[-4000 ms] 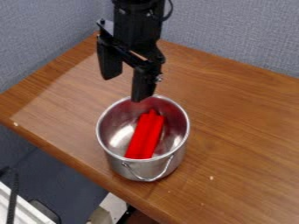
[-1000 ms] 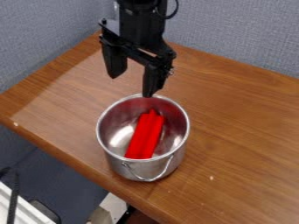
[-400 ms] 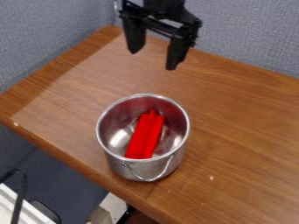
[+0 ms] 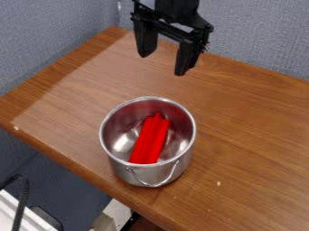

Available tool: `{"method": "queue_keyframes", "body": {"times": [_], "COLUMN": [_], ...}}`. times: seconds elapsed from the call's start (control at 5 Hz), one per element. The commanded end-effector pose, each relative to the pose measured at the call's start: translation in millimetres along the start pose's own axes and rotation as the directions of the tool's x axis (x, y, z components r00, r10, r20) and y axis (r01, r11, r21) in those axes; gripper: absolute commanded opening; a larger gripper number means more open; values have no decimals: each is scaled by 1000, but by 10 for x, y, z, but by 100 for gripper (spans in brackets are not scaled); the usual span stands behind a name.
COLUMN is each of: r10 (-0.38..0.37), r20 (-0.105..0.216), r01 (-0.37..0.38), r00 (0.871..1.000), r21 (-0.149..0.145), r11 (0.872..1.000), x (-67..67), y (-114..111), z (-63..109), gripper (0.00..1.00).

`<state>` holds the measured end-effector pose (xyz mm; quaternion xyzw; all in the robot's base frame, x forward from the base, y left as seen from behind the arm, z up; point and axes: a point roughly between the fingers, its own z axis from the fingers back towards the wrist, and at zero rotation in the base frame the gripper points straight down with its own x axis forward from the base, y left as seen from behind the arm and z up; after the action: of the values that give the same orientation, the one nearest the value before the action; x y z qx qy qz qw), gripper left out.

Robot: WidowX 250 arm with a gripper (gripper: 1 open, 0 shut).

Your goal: Move the red object from the metal pot to the table

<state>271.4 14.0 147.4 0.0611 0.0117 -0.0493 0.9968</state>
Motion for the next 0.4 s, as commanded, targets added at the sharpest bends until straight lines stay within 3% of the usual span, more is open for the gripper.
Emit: {"method": "queue_keyframes", "body": {"times": [0.0, 0.2], "r10": [-46, -85], "r20": [41, 34], "r01": [45, 85], "r00": [998, 996], "r21": [5, 2], "r11": [999, 996], "x": [62, 56], "y": [7, 19], "z": [109, 89], "gripper": [100, 100]}}
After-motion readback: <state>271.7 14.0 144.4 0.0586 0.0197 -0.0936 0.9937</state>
